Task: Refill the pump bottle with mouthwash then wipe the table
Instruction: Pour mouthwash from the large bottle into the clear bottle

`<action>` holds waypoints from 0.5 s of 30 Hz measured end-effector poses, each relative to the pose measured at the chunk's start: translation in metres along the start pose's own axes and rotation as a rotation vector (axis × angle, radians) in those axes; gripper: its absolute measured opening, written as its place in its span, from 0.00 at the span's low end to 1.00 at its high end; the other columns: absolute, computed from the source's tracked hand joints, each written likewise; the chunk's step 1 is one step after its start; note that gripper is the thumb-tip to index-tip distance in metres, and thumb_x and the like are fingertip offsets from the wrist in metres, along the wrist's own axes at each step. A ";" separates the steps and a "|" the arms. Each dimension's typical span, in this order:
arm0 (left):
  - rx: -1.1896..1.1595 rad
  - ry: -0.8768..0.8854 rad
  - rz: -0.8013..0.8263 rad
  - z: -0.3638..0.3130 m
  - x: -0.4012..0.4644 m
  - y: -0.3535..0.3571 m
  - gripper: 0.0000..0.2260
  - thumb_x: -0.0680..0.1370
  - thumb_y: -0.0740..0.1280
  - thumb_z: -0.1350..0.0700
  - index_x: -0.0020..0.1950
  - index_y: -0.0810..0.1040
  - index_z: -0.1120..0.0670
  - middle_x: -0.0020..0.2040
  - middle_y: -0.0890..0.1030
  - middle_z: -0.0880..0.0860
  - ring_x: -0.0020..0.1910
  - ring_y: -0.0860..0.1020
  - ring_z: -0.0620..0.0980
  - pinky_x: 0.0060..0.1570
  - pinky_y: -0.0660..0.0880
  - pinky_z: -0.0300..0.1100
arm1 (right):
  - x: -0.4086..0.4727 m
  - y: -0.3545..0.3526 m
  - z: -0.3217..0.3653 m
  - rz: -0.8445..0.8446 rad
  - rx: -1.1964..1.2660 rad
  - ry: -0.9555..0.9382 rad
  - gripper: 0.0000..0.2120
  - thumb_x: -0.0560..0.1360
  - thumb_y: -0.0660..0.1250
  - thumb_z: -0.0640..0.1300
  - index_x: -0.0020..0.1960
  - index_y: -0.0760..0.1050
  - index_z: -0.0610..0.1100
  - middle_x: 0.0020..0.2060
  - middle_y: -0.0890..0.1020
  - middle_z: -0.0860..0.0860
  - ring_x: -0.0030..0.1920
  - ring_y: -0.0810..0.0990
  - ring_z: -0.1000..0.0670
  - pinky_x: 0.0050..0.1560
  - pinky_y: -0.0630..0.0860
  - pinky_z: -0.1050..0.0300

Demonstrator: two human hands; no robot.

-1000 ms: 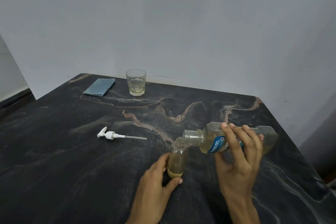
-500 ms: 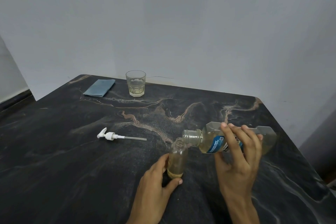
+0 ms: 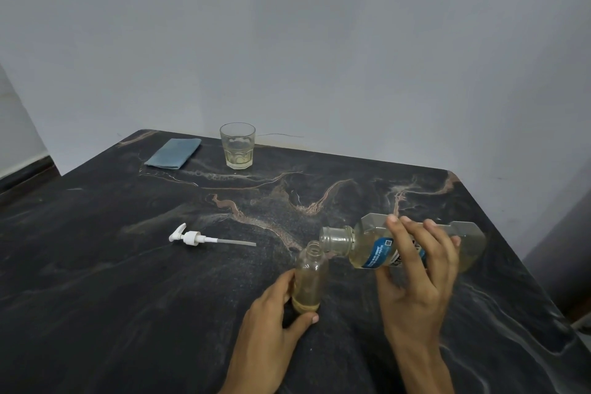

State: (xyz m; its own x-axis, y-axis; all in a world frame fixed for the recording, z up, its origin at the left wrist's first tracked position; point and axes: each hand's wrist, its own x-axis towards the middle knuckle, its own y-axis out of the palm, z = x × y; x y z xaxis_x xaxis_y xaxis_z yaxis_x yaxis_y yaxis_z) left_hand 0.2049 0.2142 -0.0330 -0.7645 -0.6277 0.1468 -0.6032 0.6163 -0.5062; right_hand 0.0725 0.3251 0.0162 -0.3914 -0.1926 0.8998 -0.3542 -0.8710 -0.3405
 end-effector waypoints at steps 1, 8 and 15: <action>0.000 0.000 0.000 0.000 0.000 0.000 0.24 0.70 0.75 0.53 0.63 0.71 0.43 0.56 0.80 0.41 0.58 0.76 0.36 0.61 0.73 0.43 | 0.000 0.000 0.000 0.001 0.000 -0.001 0.41 0.57 0.79 0.26 0.64 0.69 0.47 0.58 0.71 0.50 0.62 0.68 0.44 0.75 0.49 0.54; 0.001 0.009 -0.003 -0.001 0.001 -0.001 0.25 0.69 0.75 0.53 0.64 0.71 0.43 0.56 0.80 0.41 0.57 0.76 0.36 0.61 0.73 0.42 | 0.000 -0.001 0.000 0.008 0.002 -0.011 0.42 0.56 0.78 0.24 0.64 0.68 0.47 0.58 0.71 0.49 0.62 0.68 0.43 0.75 0.50 0.54; 0.010 0.014 -0.009 0.000 0.001 0.000 0.25 0.69 0.75 0.53 0.64 0.70 0.42 0.56 0.79 0.40 0.58 0.76 0.36 0.61 0.73 0.43 | 0.001 -0.002 0.002 0.011 0.013 0.000 0.41 0.57 0.78 0.26 0.64 0.68 0.47 0.58 0.71 0.50 0.62 0.68 0.44 0.75 0.50 0.54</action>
State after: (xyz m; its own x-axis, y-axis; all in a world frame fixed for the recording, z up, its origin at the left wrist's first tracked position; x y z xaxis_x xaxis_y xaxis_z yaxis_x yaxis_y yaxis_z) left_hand 0.2044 0.2138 -0.0330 -0.7620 -0.6267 0.1633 -0.6081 0.6056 -0.5134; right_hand 0.0740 0.3256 0.0180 -0.3956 -0.2022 0.8959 -0.3385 -0.8747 -0.3469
